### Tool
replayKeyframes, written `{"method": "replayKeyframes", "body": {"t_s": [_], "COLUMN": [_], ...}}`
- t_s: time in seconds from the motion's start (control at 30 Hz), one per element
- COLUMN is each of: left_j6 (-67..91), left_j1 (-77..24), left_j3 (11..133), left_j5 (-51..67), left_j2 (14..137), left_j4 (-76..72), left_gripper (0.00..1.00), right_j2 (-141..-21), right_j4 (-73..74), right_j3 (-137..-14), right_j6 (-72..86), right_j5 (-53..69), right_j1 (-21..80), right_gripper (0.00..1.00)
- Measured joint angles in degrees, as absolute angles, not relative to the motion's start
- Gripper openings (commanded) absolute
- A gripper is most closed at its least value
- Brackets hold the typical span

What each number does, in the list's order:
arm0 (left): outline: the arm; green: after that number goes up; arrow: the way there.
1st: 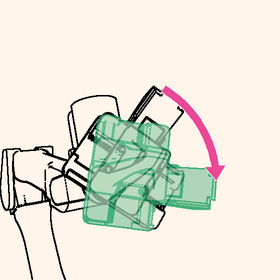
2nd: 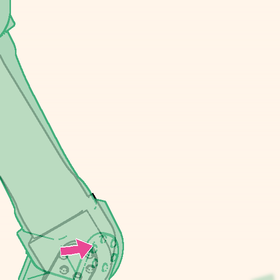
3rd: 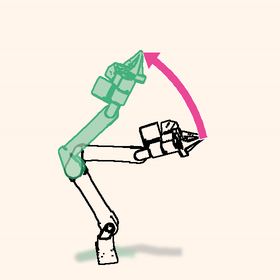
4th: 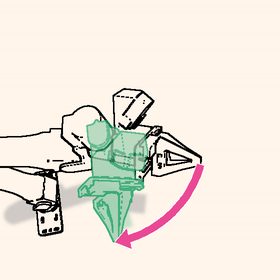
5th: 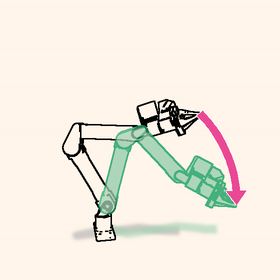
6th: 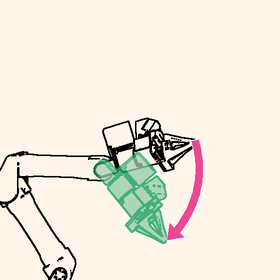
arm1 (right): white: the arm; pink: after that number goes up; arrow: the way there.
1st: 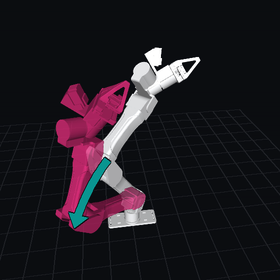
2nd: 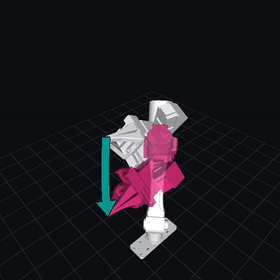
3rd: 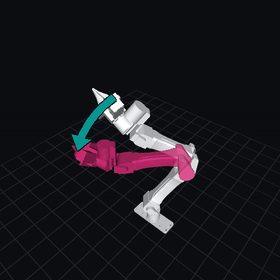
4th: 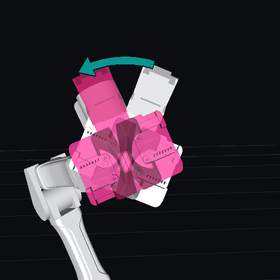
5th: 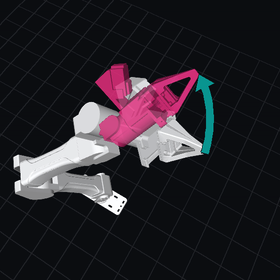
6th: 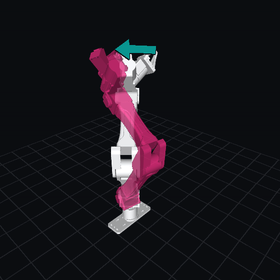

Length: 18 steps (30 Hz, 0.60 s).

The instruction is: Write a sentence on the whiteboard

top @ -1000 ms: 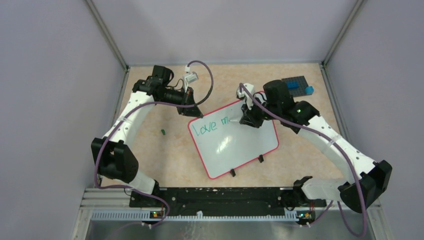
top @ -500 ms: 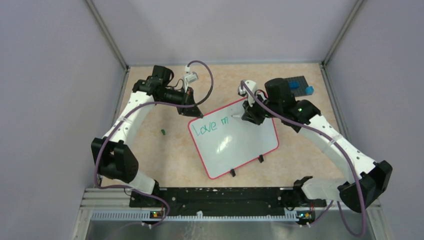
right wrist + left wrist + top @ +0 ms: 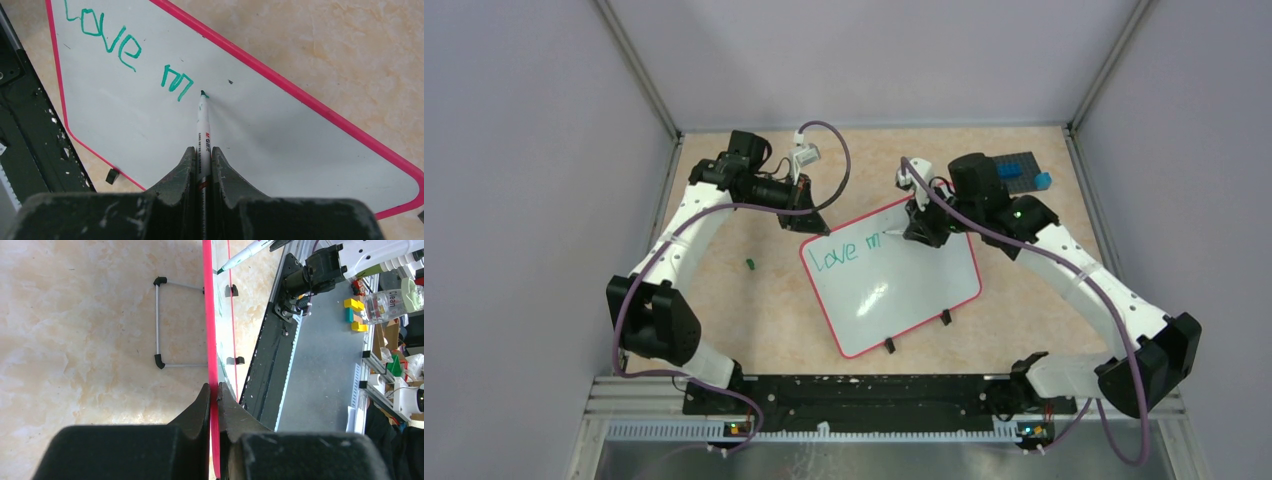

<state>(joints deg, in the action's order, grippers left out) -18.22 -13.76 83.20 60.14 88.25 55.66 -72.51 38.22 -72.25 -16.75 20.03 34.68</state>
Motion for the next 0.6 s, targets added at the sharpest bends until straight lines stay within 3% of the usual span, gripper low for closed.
{"method": "replayKeyframes", "body": {"t_s": [0.6], "left_j6": [-18.24], "left_j1": [-13.76], "left_j3": [83.2], "left_j5": [59.83], "left_j2": [88.25], "left_j4": [55.57], "left_gripper": [0.0], "right_j2": [-72.58], "right_j4": [37.41], "right_j3": [-70.17], "right_j6": [-16.69], "right_j5": [22.2], "right_j1": [35.51], "right_gripper": [0.0]}}
